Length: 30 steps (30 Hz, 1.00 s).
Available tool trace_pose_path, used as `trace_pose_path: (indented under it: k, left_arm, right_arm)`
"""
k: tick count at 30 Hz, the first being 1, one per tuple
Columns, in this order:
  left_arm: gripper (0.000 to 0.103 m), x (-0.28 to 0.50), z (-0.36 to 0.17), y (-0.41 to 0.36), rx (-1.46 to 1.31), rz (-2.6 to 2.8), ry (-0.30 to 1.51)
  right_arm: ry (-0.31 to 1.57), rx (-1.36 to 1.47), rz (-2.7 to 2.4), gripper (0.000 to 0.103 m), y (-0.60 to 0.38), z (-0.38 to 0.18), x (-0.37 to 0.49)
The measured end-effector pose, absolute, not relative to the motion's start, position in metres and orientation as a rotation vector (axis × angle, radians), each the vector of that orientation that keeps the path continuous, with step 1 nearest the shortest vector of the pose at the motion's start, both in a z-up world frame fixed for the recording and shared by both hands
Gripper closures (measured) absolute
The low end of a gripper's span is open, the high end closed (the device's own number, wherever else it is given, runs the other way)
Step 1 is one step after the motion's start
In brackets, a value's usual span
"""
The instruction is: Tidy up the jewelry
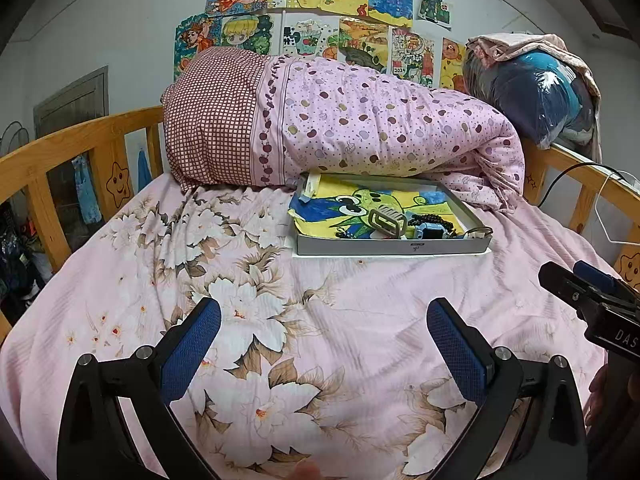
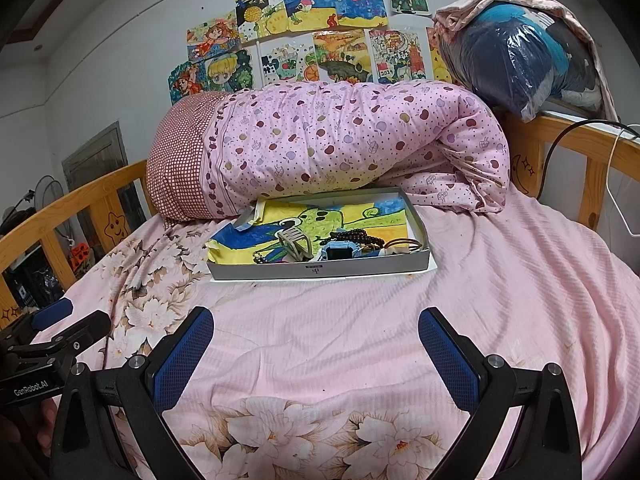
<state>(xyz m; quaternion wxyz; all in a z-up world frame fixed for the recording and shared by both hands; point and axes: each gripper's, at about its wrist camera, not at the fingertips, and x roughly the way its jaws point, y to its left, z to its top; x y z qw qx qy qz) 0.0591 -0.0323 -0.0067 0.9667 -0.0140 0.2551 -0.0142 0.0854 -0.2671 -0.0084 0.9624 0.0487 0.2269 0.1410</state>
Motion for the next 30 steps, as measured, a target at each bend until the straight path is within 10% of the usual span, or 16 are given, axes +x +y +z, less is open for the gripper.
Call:
trace_pose_path:
  k: [30]
  left_arm:
    - [0.002,0.048,-0.009,-0.038,0.012,-0.006,0.496]
  right_arm:
    - [0.469,0.099,0.286,0.0,-0.265,-0.009,0.085]
